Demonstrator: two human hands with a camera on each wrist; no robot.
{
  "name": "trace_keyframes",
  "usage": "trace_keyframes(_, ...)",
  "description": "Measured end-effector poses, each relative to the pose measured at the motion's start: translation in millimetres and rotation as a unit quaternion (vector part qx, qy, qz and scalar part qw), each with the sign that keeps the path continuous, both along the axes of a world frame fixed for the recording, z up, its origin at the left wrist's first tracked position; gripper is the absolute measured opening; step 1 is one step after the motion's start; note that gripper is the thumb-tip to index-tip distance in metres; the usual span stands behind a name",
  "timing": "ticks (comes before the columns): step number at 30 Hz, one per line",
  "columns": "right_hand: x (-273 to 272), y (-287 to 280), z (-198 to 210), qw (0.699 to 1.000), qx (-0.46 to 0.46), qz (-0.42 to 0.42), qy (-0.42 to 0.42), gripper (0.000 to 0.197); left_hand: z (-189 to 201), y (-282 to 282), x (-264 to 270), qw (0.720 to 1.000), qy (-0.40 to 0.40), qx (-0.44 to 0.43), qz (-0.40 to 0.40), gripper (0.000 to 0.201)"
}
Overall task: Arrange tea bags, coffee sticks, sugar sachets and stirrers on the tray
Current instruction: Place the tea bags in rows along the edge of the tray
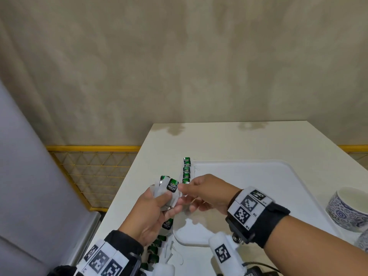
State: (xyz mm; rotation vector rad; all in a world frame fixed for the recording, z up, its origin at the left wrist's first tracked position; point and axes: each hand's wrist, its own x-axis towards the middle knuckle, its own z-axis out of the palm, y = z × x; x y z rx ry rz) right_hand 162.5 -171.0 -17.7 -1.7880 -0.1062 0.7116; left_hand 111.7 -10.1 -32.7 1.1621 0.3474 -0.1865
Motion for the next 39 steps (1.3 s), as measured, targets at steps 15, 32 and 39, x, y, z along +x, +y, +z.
trace_keyframes(15,7.8,-26.4,-19.4,0.991,-0.089,-0.098,-0.005,0.013,8.6,13.1,0.1,0.995,0.054,0.029,0.085,0.016)
trace_keyframes(32,19.4,5.1,-28.6,0.983,-0.170,0.002,0.076,0.010,3.2,15.4,-2.3,0.993,0.058,0.063,0.079,0.013)
trace_keyframes(39,19.0,11.4,-32.3,0.963,-0.267,0.039,-0.021,0.019,2.6,14.4,-1.0,0.992,0.076,0.066,0.081,0.011)
